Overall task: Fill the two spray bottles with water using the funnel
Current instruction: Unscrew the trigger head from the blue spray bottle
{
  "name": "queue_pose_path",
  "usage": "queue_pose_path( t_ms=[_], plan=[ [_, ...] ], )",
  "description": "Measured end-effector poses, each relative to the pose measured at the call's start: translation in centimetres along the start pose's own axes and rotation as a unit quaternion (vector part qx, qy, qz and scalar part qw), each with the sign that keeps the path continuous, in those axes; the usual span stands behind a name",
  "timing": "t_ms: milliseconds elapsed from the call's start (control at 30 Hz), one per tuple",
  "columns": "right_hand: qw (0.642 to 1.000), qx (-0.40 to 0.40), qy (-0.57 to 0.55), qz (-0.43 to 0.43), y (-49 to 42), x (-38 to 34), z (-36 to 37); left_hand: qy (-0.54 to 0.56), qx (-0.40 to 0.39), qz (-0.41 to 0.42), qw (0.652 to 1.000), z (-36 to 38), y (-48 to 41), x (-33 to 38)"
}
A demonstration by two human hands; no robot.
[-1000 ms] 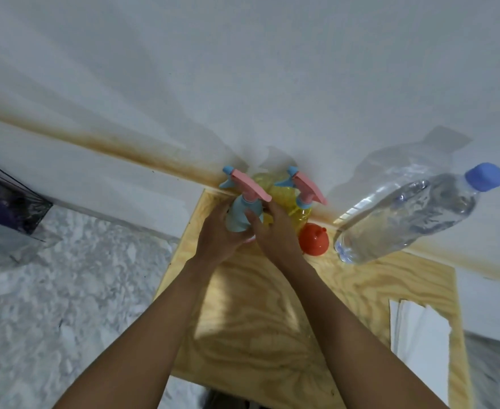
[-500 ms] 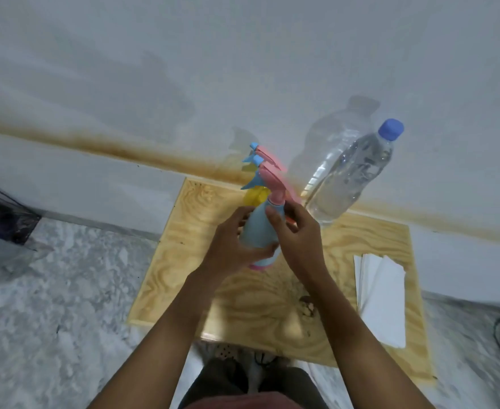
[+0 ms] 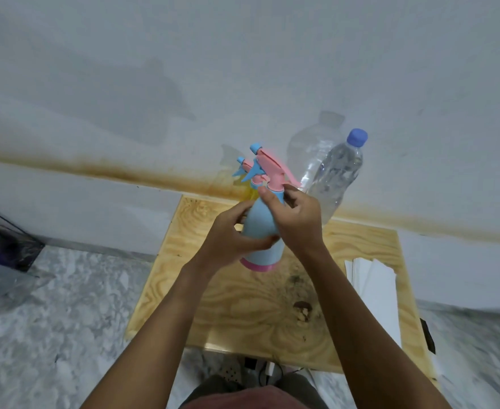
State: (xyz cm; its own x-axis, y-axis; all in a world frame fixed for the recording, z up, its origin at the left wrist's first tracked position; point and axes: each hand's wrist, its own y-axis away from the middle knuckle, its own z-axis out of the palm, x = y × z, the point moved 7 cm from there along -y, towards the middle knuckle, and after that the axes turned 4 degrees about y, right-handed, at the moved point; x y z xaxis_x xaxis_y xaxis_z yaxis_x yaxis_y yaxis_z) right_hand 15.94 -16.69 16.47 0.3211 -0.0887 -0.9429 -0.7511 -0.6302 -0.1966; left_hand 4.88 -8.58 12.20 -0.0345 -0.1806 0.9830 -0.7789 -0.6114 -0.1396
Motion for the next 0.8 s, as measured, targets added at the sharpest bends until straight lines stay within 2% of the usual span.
queue_pose_path(
  t_ms=[200, 267, 467, 600, 800],
  plan=[
    [0.986, -0.159, -0.033, 0.046, -0.5, -0.4, 0.3, 0.041, -0.041, -0.037, 0.998, 0.1, 0.2, 0.4],
    [0.982, -0.181, -0.031, 0.046, -0.5, -0.6, 0.1, 0.045, -0.042, -0.048, 0.997, 0.0, 0.2, 0.4],
    [0.991, -0.073, -0.093, 0.066, 0.1, -0.4, -0.9, 0.068, -0.01, -0.072, 0.995, -0.5, 0.5, 0.0],
    [0.994, -0.075, -0.07, 0.044, 0.5, -0.8, -0.6, 0.054, -0.007, -0.068, 0.996, -0.6, 0.5, 0.4],
    [0.988, -0.035, -0.131, 0.079, 0.5, -0.6, -0.4, 0.032, -0.008, -0.069, 0.997, -0.4, 0.3, 0.8]
  ],
)
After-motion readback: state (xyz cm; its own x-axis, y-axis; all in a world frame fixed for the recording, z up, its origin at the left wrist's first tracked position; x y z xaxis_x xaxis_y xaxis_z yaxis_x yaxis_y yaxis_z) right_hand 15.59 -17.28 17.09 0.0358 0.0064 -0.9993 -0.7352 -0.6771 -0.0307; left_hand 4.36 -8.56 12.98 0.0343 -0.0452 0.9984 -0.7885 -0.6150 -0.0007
